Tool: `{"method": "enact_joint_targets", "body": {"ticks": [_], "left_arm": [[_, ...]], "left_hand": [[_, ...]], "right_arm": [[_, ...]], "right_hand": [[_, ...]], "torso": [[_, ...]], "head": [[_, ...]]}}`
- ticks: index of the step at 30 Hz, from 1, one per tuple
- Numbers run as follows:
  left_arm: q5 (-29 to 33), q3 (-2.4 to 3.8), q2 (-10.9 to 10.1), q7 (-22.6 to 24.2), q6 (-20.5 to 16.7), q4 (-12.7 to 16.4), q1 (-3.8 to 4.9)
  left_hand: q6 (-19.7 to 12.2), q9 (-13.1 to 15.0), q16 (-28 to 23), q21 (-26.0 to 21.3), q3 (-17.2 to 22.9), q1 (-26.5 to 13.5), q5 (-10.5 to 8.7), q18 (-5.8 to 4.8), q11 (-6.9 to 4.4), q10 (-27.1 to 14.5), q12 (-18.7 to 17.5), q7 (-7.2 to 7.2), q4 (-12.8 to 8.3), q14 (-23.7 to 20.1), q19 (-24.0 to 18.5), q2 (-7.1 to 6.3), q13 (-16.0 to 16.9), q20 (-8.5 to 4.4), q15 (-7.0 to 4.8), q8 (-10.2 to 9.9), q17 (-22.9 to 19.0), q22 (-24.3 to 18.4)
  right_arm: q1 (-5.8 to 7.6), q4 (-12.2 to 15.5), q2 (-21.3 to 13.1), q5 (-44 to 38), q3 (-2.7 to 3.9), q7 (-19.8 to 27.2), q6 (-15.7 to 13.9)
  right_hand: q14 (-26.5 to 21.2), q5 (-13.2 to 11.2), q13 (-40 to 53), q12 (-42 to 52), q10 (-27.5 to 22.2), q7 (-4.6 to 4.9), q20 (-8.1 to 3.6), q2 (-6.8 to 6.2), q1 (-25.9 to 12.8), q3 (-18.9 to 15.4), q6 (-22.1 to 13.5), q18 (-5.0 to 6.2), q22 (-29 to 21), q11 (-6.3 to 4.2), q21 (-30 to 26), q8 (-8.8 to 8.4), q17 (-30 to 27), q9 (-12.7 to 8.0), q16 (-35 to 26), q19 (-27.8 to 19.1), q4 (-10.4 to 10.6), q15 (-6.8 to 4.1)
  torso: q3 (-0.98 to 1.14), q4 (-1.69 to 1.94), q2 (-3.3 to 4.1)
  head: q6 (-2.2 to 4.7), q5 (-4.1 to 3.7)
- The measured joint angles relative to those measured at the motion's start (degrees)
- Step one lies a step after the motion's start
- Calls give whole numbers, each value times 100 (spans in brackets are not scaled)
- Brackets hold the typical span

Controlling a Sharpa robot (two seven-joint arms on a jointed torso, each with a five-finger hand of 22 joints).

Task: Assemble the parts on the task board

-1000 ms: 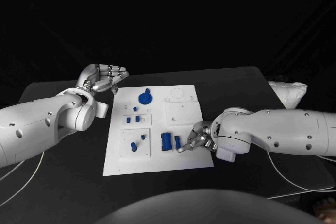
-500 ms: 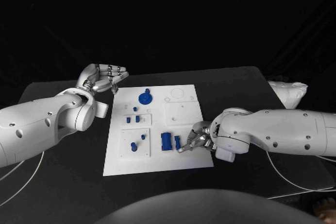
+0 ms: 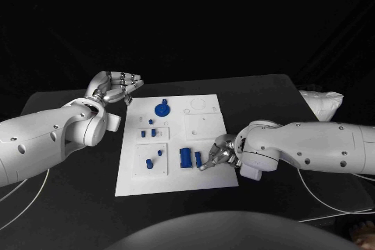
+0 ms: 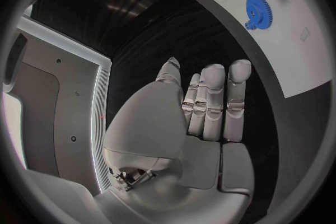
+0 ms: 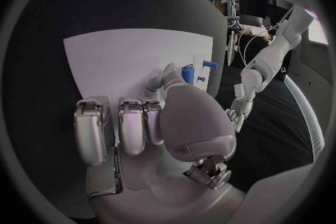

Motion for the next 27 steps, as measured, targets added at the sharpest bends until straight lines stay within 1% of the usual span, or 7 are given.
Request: {"method": "enact_joint_targets", "body": {"ticks": [6, 9, 12, 13, 17, 21, 27], "left_arm": [[0, 0, 0, 0, 0, 0, 0], [-1, 0, -1, 0, 0, 0, 0], [-1, 0, -3, 0, 0, 1, 0], [-1, 0, -3, 0, 0, 1, 0], [-1, 0, -6, 0, 0, 1, 0], [-2, 0, -6, 0, 0, -3, 0], [-2, 0, -8, 0, 0, -4, 0]], "left_hand": [[0, 0, 0, 0, 0, 0, 0, -1, 0, 0, 0, 0, 0, 0, 0, 0, 0, 0, 0, 0, 0, 0], [0, 0, 0, 0, 0, 0, 0, 0, 0, 0, 0, 0, 0, 0, 0, 0, 0, 0, 0, 0, 0, 0], [0, 0, 0, 0, 0, 0, 0, 0, 0, 0, 0, 0, 0, 0, 0, 0, 0, 0, 0, 0, 0, 0], [0, 0, 0, 0, 0, 0, 0, -1, 0, 0, 0, 0, 0, 0, 0, 0, 0, 0, 0, 0, 0, 0], [0, 0, 0, 0, 0, 0, 0, 0, 0, 0, 0, 0, 0, 0, 0, 0, 0, 0, 0, 0, 0, 0], [0, 0, 0, 0, 0, 0, 0, 0, 0, 0, 0, 0, 0, 0, 0, 0, 0, 0, 0, 0, 0, 0], [0, 0, 0, 0, 0, 0, 0, 0, 0, 0, 0, 0, 0, 0, 0, 0, 0, 0, 0, 0, 0, 0]], "right_arm": [[0, 26, -16, 0, 0, 90, -74], [0, 45, -36, 7, 0, 162, -128], [-1, 62, -63, 15, -1, 234, -185], [-1, 66, -71, 16, -1, 255, -200], [-2, 75, -95, 25, -2, 334, -251], [-2, 78, -103, 38, -2, 378, -273], [-1, 78, -106, 56, -2, 386, -275]], "right_hand": [[0, 0, -9, -1, 0, -8, -7, -109, 108, -37, 121, 0, 0, 0, 0, 101, 0, 115, 0, 8, -100, 0], [0, 0, -13, -1, 0, 19, -7, -150, 148, -43, 217, 0, 0, 0, 0, 170, -1, 165, 0, 8, -140, 0], [0, 0, -8, -1, 0, 20, -7, -197, 191, -43, 258, 0, -1, 0, 0, 217, -1, 167, 0, 8, -169, 0], [0, 0, -10, -2, 0, 20, -7, -238, 180, -45, 258, 0, -1, 0, 0, 233, -1, 167, 0, 8, -171, 0], [0, 0, -12, -3, 1, -8, -7, -309, 138, -45, 288, 0, -1, -1, 0, 268, -1, 173, 0, 8, -172, 0], [0, 0, -12, -7, 1, -11, -7, -326, 121, -45, 293, 0, -1, -1, 0, 225, -1, 278, 0, 8, -172, 0], [0, 0, -12, -7, 1, -14, -7, -355, 139, -7, 296, 0, -1, -1, 0, 196, -2, 269, 0, 8, -181, 1]], "torso": [[0, 0, 2], [-1, -1, 2], [-1, -1, 2], [-1, -1, 2], [-1, -4, 2], [-1, -4, 1], [-1, -1, 1]], "head": [[0, 5], [0, 7], [0, 5], [0, 5], [0, 5], [0, 4], [0, -3]]}}
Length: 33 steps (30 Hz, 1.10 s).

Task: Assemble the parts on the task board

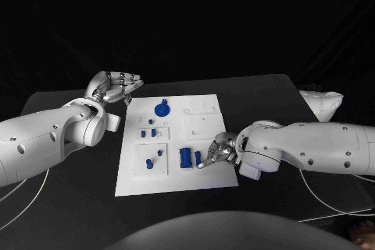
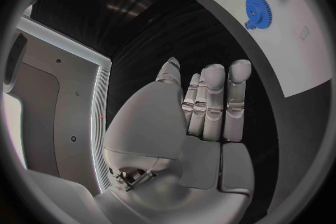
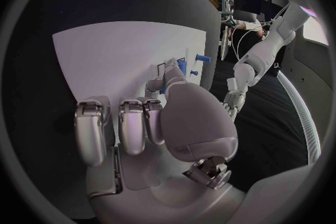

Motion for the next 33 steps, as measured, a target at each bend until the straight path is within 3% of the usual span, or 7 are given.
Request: {"method": "enact_joint_targets", "body": {"ticks": [8, 19, 25, 29, 33], "left_arm": [[0, 0, -1, 0, 0, -1, 0], [-1, 0, 3, 0, 0, -3, 0], [-1, 0, 1, 0, 0, -1, 0], [-2, 0, -2, 0, 0, 1, 0], [-2, 2, -5, 0, 0, 0, 0]], "left_hand": [[0, 0, 0, 0, 0, 0, 0, 0, 0, 0, 0, 0, 0, 0, 0, 0, 0, 0, 0, 0, 0, 0], [0, 0, 0, 0, 0, 0, 0, 0, 0, 0, 0, 0, 0, 0, 21, 0, 0, 21, 0, 0, 0, 0], [0, 0, 0, 0, 0, 0, 0, 0, 0, 0, 0, 0, 0, 0, 21, 0, 0, 21, 0, 0, 0, 0], [0, 0, 0, 0, 0, 0, 0, 0, 0, 0, 0, 0, 0, 0, 21, 0, 0, 21, 0, 0, 0, 0], [0, 0, 0, 0, 0, 0, 0, 0, 0, 0, 0, 0, 0, 0, 21, 0, 0, 21, 0, 0, 0, 0]], "right_arm": [[2, -5, -1, 4, 2, -38, 12], [2, -8, 7, 1, 3, -145, 56], [2, -3, 11, 0, 3, -170, 95], [2, 9, 2, 0, 3, -170, 99], [2, 22, -22, 16, 3, -147, 91]], "right_hand": [[0, 27, 0, 0, 0, 9, 0, -48, 53, 115, 8, 0, 0, 0, 0, -55, 0, 9, 0, 0, -61, 0], [-20, 27, 1, 0, 0, 25, 0, -13, 169, 185, -15, 0, 2, 0, 0, -97, -1, 23, 0, 0, -131, -20], [-20, 27, 1, 0, 0, 10, 1, -148, 306, 209, -59, 0, 4, 0, 0, -130, -1, 48, 0, 0, -155, -20], [-20, 27, 1, 0, 0, 32, 1, -118, 344, 236, -37, 0, 4, 0, 0, -129, -1, 60, 0, 0, -175, -20], [-20, 27, 1, 0, 0, 23, 1, -260, 177, 294, 15, 0, 4, 0, 0, -145, -1, 72, 0, 0, -31, -20]], "torso": [[0, -2, 0], [2, 1, 0], [2, -1, -1], [2, -3, -1], [3, -2, -1]], "head": [[0, -4], [0, -5], [0, -2], [0, -5], [0, -9]]}}
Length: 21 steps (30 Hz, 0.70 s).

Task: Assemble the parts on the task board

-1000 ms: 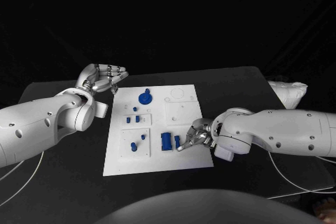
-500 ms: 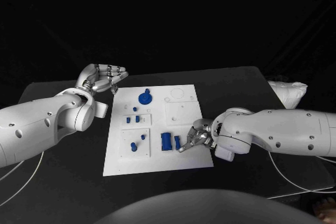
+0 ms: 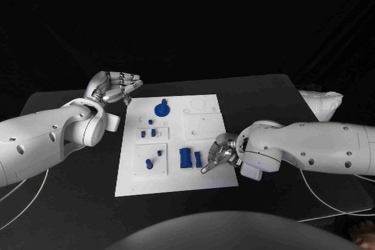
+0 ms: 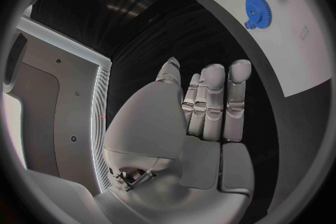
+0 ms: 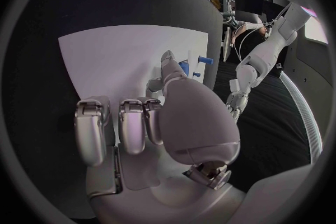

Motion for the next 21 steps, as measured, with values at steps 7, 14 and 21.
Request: {"method": "enact_joint_targets", "body": {"ticks": [7, 14, 21], "left_arm": [[0, 0, -7, 0, 0, -2, 0], [-1, -2, -7, 0, 0, -3, 0], [-1, -1, -4, 0, 0, -3, 0]], "left_hand": [[0, 0, 0, 0, 0, 0, 0, 0, 0, 0, 0, 0, 0, 0, 0, 0, 0, 0, 0, 0, 0, 0], [0, 0, 0, 0, 0, 0, 0, 0, 0, 0, 0, 0, 0, 0, 0, 0, 0, 0, 0, 0, 0, 0], [0, 0, 0, 0, 0, 0, 0, 0, 0, 0, 0, 0, 0, 0, 0, 0, 0, 0, 0, 0, 0, 0]], "right_arm": [[0, 9, -46, 98, 0, 92, -38], [0, -4, -54, 201, -1, 191, -143], [-1, -17, -51, 242, -1, 227, -241]], "right_hand": [[0, -35, 0, 0, 0, 0, 0, -161, -275, -81, 25, 0, 0, 0, 0, -17, 0, 85, 0, 0, 252, 0], [0, -35, 0, 0, 0, -20, 0, -95, -440, -231, 60, 0, -1, 0, 0, -17, -1, 151, 0, 0, 480, 0], [0, -35, 0, 0, 0, -34, 0, -38, -451, -270, 115, 0, -1, 0, 0, 29, 1, 204, 0, 0, 519, 0]], "torso": [[0, 1, 0], [0, 1, 1], [0, 2, 3]], "head": [[0, 14], [0, 10], [0, 10]]}}
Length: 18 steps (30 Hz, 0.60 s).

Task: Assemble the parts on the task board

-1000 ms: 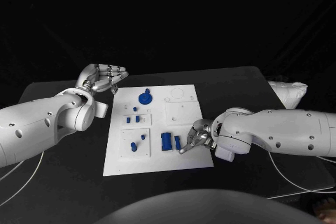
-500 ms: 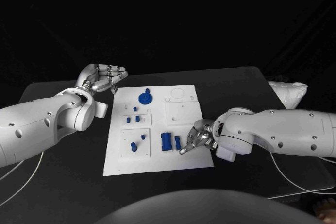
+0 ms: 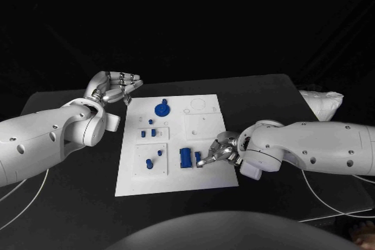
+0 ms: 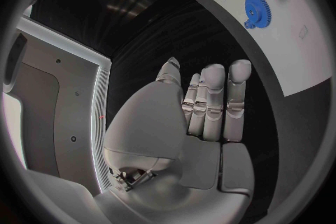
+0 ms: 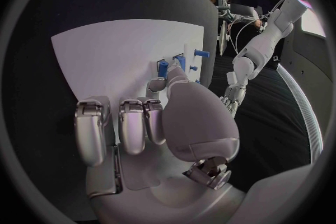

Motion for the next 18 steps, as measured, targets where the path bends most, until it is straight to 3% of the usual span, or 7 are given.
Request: {"method": "enact_joint_targets", "body": {"ticks": [6, 18], "left_arm": [[0, 0, 3, -1, 0, 0, 0], [-1, 1, 2, -1, 1, 1, 0]], "left_hand": [[0, 0, 0, 0, 0, 0, 0, 0, 0, 0, 0, 0, 0, 0, 0, 0, 0, 0, 0, 0, 0, 0], [0, 0, 0, 0, 0, 0, 0, 0, 0, 0, 0, 0, 0, 0, 0, 0, 0, 0, 0, 0, 0, 0]], "right_arm": [[-1, 5, 31, -46, 0, -27, -52], [-7, 21, 61, -252, 1, -138, -97]], "right_hand": [[21, 0, 0, 0, 1, -11, 0, 117, 117, 0, 52, 0, 0, -42, 0, 43, 3, 43, 0, 0, 0, -21], [21, 0, 0, 0, 1, -17, -42, 182, 183, 17, 58, 0, -1, -42, 0, 65, 2, 80, 0, 0, -18, -21]], "torso": [[0, -1, -1], [-3, 1, -2]], "head": [[0, -5], [0, -21]]}}
